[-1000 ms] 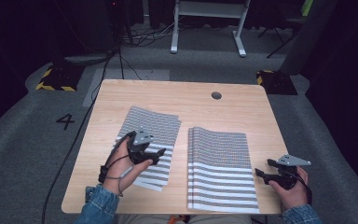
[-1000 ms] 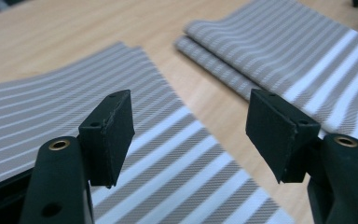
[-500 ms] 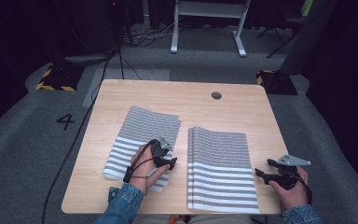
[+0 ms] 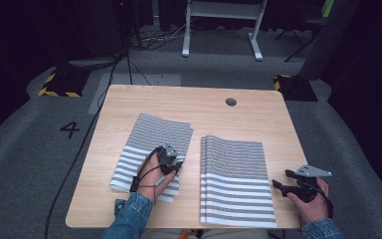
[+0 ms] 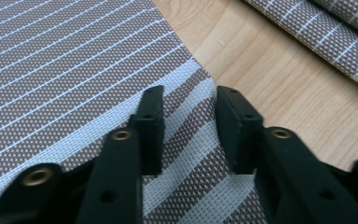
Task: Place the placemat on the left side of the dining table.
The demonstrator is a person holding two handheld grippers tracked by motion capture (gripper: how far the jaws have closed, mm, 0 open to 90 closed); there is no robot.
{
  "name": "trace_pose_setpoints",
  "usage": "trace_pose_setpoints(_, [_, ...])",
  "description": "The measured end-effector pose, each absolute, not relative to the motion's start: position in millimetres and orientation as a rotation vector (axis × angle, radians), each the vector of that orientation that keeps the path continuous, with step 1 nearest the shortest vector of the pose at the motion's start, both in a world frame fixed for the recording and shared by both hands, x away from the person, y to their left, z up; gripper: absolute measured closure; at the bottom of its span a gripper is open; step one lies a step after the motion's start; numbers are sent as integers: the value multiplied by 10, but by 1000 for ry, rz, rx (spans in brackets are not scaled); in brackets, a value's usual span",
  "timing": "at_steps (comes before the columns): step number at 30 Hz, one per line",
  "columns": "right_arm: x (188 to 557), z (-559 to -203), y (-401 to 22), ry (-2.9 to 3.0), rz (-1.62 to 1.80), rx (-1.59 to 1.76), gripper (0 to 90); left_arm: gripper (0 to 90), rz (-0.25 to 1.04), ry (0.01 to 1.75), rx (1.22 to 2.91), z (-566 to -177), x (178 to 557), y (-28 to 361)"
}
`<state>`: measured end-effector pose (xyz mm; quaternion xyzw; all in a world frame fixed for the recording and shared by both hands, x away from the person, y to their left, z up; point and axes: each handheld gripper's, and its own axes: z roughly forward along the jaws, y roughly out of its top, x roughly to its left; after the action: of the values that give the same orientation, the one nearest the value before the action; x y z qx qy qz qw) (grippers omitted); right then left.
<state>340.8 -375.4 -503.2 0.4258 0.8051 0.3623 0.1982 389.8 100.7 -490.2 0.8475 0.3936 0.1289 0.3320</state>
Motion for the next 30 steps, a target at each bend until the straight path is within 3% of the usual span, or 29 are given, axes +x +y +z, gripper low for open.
trace_pose_setpoints(5, [3409,-5032,-3755,2253,1013,1191,261,817,253,965,2236,-4850,3827,1072])
trace_pose_setpoints(9, [3409,-5032,-3754,2253,1013,1191,261,785,81,922,2233,-4844,3731,1168])
trace_pose_setpoints(15, [3409,-5031,-3756,2254,1011,1189,261,715,21,921,2221,-4871,3690,1280])
trace_pose_setpoints(19, [3409,-5032,-3754,2253,1013,1191,261,726,34,925,2217,-4863,3688,1291])
trace_pose_setpoints(23, [3409,-5031,-3755,2254,1012,1189,261,837,104,905,2254,-4803,3665,1263])
trace_pose_setpoints(30, [3409,-5031,-3755,2254,1012,1189,261,869,239,842,2238,-4576,3542,1267])
